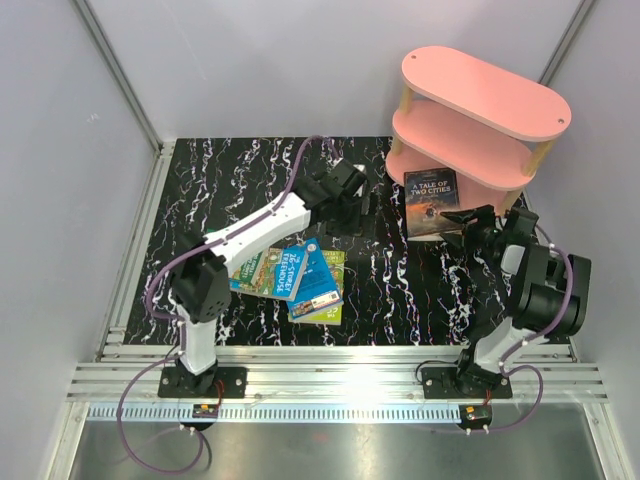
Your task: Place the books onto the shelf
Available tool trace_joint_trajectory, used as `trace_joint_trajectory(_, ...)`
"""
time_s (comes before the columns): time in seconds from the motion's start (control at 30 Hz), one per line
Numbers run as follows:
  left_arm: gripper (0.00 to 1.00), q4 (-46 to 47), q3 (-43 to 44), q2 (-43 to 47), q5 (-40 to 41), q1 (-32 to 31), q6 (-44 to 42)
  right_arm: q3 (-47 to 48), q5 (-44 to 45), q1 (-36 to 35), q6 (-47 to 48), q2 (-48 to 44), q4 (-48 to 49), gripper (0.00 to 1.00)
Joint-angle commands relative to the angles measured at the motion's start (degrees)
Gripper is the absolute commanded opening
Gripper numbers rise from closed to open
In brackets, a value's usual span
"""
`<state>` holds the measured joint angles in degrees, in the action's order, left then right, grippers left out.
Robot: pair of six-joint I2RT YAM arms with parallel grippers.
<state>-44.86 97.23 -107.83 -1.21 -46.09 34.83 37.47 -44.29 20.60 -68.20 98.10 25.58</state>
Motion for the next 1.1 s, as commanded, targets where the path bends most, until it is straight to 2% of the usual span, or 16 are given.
trace_joint_trajectory(0.0,0.96,-2.0,9.3,-5.0,-2.0,0.2,0.4,5.1,3.1,0.5,16.7,-7.5,-24.5,0.68)
trace_joint_trajectory(0.07,0.96,-2.4,11.9,-7.1,-1.9,0.3,0.5,6.5,4.5,0.6,22.0,-10.7,-32.2,0.67)
trace_joint_trajectory(0.2,0.96,-1.1,11.9,-6.9,-1.7,0.2,0.3,6.1,7.4,0.6,27.9,-15.8,-39.9,0.67)
trace_joint_trajectory(0.37,0.96,0.5,6.1,-3.5,-2.4,0.3,-2.9,3.9,9.2,0.6,29.0,-17.3,-41.5,0.67)
trace_joint_trajectory(0.57,0.96,0.9,0.3,0.1,-4.5,0.6,-7.1,5.4,12.6,0.4,25.7,-9.9,-37.7,0.67)
trace_joint_trajectory(0.77,0.96,5.1,-6.9,6.6,-8.7,4.5,-4.9,9.1,14.5,-0.6,22.8,-2.1,-32.6,0.66)
trace_joint_trajectory(0.93,0.96,6.6,-11.4,10.6,-9.4,7.8,-6.6,15.9,16.3,-7.0,18.6,5.8,-30.3,0.64)
trace_joint_trajectory(1.07,0.96,7.5,-15.3,12.9,-9.9,10.1,-7.1,20.9,18.0,-11.8,15.1,11.9,-29.7,0.56)
